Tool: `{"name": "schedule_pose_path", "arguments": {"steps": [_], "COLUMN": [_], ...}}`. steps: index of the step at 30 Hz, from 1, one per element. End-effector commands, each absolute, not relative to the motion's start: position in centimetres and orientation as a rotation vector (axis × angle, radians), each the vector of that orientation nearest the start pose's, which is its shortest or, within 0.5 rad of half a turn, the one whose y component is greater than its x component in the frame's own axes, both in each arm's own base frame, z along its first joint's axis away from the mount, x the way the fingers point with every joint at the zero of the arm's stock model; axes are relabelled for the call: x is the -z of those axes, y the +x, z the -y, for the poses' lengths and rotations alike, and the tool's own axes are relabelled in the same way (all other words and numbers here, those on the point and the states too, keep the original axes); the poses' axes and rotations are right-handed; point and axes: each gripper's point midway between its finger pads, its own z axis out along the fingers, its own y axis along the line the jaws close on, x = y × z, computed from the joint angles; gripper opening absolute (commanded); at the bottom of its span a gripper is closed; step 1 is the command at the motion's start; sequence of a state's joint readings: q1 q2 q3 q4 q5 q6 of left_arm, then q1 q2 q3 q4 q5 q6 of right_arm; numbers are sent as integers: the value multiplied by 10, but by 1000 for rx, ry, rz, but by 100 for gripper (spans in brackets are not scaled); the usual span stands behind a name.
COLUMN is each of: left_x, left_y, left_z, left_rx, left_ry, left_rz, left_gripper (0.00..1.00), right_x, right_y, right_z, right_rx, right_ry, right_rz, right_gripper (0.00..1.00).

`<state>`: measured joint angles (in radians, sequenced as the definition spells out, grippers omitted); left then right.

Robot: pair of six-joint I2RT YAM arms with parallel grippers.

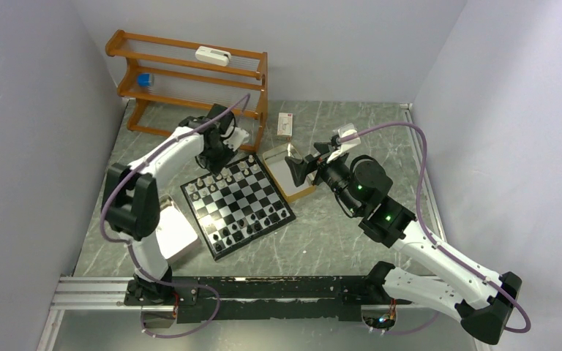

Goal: Set up the chess pieces on the board
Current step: Place the chess piece on the chessboard, then pick up the chess piece from the storage box.

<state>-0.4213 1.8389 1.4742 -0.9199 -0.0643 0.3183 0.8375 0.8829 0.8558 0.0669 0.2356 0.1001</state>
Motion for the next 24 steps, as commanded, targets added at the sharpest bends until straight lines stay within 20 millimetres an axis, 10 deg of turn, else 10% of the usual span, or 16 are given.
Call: {"name": "schedule_pose_path", "arguments": {"steps": [1,14,24], "left_x": [-149,-196,-122], "left_y": [348,299,216], "left_z": [133,-11,-54], "left_rx": [-7,-221,-238], "left_ry": [826,-508,-1219], "left_rz": [-2534,-2307,-2316], "left_gripper": [33,39,41], "right_x": [-350,-356,-358], "right_y": [256,250,248], "right_z": [-228,-224,-226], "right_rx": [-573,-595,-613], "right_ry": [-357,-349,-356], "right_rz": [-1468,-1441,-1434], "right_gripper": [93,94,94]}}
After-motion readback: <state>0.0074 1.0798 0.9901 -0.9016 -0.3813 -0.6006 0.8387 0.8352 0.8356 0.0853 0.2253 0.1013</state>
